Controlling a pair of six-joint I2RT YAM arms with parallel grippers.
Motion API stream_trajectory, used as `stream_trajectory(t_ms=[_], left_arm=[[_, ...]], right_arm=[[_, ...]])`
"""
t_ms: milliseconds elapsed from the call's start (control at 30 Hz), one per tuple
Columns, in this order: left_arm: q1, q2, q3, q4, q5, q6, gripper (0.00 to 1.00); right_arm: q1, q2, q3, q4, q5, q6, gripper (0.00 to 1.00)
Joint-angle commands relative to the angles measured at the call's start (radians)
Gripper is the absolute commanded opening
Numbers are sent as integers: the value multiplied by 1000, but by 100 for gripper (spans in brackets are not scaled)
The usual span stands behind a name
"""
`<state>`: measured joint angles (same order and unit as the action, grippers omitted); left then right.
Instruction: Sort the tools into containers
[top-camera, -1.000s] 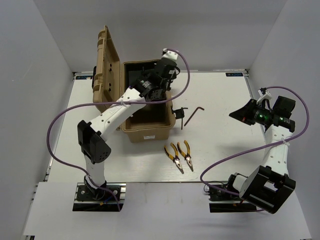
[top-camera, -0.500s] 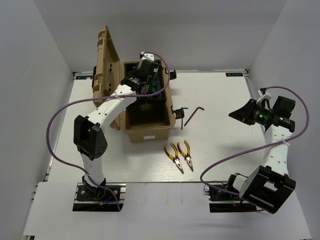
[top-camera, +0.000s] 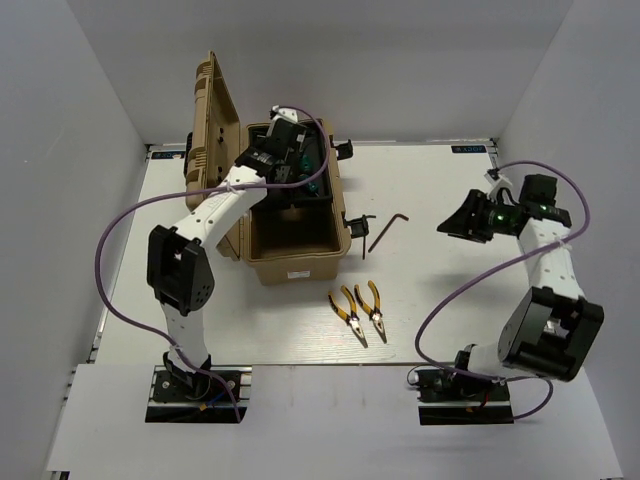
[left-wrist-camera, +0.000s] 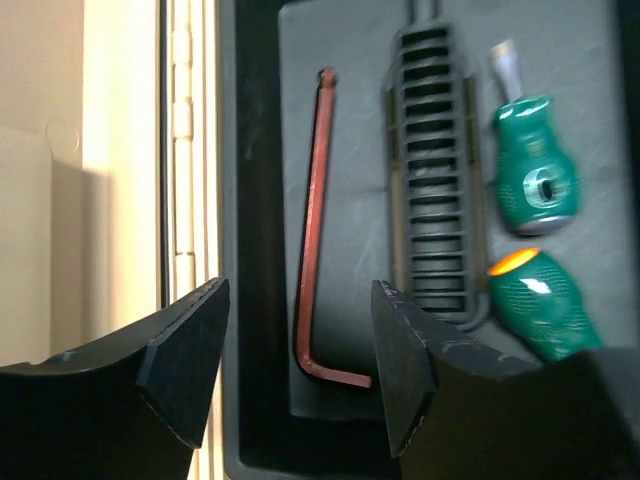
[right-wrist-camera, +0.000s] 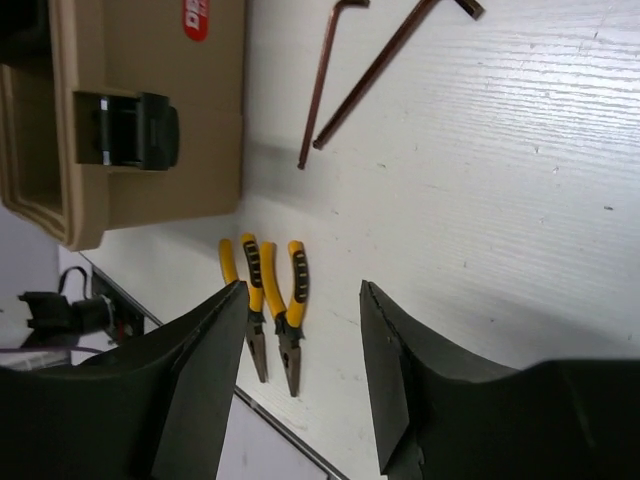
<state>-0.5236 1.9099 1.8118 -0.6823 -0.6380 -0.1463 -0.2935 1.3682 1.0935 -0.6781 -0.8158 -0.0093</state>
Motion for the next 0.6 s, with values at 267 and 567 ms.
stream_trajectory(t_ms=[267, 567], left_arm=[[-67, -219, -69, 105, 590, 108, 0], [-128, -578, -397, 205, 762, 140, 72]], right_arm=[[344, 391, 308, -40, 478, 48, 31], [516, 638, 506, 18, 727, 267, 40]])
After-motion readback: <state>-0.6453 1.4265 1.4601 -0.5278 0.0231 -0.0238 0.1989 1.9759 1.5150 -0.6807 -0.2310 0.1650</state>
